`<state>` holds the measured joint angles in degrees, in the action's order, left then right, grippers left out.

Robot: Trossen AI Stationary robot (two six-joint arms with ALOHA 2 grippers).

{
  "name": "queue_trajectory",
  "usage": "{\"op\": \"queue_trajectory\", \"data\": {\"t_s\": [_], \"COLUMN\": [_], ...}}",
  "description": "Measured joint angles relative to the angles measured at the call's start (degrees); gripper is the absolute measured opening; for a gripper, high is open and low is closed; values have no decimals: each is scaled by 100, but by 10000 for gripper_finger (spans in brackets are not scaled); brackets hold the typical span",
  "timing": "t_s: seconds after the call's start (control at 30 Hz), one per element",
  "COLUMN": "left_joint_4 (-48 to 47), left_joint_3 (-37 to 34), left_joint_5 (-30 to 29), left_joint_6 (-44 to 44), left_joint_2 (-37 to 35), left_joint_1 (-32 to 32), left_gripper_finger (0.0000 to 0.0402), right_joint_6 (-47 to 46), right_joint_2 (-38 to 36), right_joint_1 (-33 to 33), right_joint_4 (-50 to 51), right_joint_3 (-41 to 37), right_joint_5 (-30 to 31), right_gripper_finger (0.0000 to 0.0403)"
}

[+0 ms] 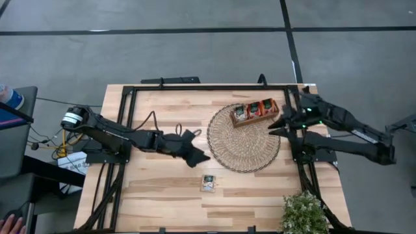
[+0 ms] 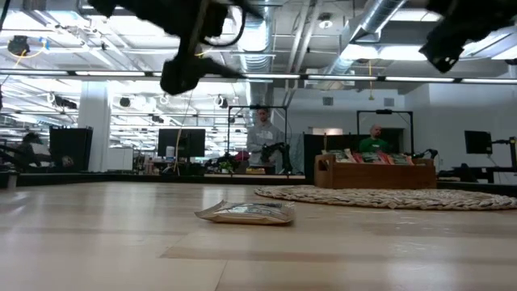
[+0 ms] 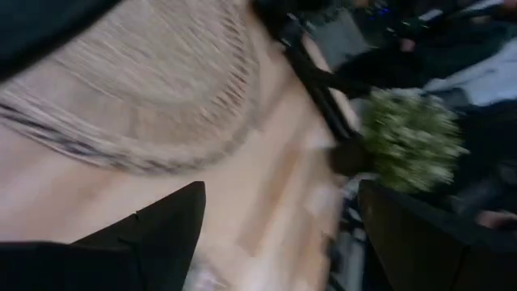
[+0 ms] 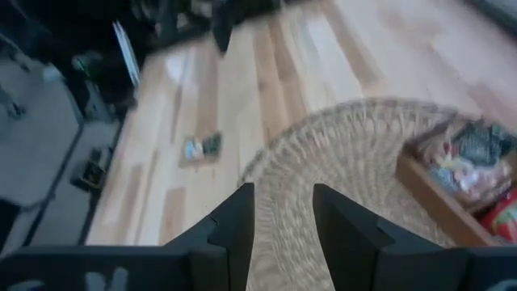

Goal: Pick & Place Tea
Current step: Put the brown tea pack into the brown organizer

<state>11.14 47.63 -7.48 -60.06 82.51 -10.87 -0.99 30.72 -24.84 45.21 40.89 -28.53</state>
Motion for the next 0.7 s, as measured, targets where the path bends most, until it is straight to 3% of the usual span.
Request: {"op": "queue_trajectory", "data": {"t_s": [0.27,0.43,0.53,0.7], "left_joint_4": [-556,-2227,-3043,-2978], "left_joint_3": [1168,2037,2195,2219], "left_joint_5": [-312,-605,-518,-313], "left_joint_6": [-1057,-2333,-3377,-4227], "left_joint_2": [882,1661,2061,2415], "left_joint_1": [-622,-698,-683,-682], "left_gripper_finger": [318,318,318,318], "right_joint_6": [-272,-310,-364,-598], "right_joint_2": [-1106,-1597,-1919,-2431], "right_joint_1": [0,9,7,6], "right_joint_4": [-247,-416,-411,-262], "right_joint_3": [-196,-191,-191,-189], "right_joint_5": [148,66,-63,-92], "right_gripper_finger": [119,119,119,119]}}
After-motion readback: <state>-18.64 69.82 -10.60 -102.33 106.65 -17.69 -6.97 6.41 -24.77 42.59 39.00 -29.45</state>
